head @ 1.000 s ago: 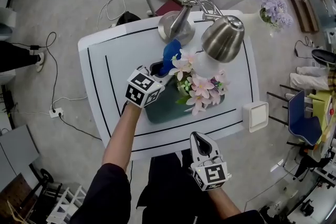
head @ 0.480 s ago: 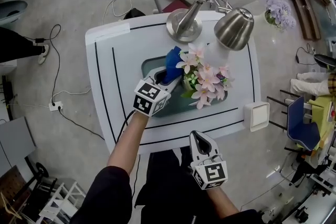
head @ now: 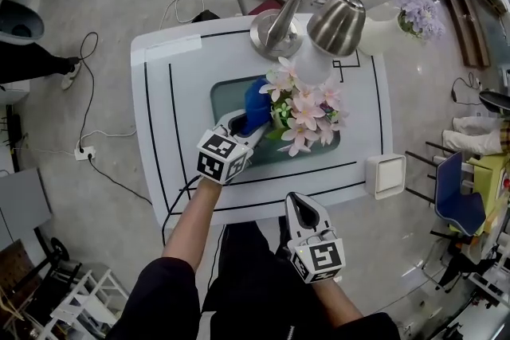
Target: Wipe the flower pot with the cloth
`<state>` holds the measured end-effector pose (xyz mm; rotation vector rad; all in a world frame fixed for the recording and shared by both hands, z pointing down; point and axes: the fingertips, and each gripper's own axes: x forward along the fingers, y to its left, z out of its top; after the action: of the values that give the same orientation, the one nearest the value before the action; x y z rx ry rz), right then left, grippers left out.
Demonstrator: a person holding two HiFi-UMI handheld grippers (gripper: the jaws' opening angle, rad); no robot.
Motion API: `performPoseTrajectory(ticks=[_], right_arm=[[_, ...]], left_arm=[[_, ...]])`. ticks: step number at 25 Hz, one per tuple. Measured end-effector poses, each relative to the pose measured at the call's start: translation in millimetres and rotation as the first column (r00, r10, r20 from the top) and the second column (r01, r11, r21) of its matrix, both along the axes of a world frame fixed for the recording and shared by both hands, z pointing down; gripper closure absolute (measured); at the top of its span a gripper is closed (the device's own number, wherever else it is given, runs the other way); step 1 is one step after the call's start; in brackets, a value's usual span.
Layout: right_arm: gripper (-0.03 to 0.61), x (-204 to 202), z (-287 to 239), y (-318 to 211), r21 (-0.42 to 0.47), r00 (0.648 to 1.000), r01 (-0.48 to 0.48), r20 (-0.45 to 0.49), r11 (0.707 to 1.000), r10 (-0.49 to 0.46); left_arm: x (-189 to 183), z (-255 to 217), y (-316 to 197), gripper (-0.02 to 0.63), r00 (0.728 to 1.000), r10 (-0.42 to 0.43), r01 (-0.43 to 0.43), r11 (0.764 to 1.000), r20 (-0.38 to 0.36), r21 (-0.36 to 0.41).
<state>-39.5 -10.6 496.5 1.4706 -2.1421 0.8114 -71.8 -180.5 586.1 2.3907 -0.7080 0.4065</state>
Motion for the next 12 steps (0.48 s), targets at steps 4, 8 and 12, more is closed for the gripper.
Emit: performPoseTrajectory(ticks=[4, 8, 12], right_arm=[[0.569, 16, 3, 2, 0.008, 0.999, 0.038, 0.023, 0.999, -0.038], [0.570, 41, 1, 8, 0.003, 0.996, 0.084, 0.029, 0.997, -0.084], [0.569, 67, 0, 12, -0.003, 0.993, 0.113, 0.032, 0.994, -0.113]], left_arm=[[2, 1, 13, 0.454, 0.998, -0.056, 0.056, 0.998, 0.010, -0.019], [7, -1, 27, 0.454, 0.991, -0.136, 0.137, 0.990, 0.012, -0.037], [9, -2, 42, 0.454, 0.975, -0.220, 0.219, 0.974, -0.015, -0.049]])
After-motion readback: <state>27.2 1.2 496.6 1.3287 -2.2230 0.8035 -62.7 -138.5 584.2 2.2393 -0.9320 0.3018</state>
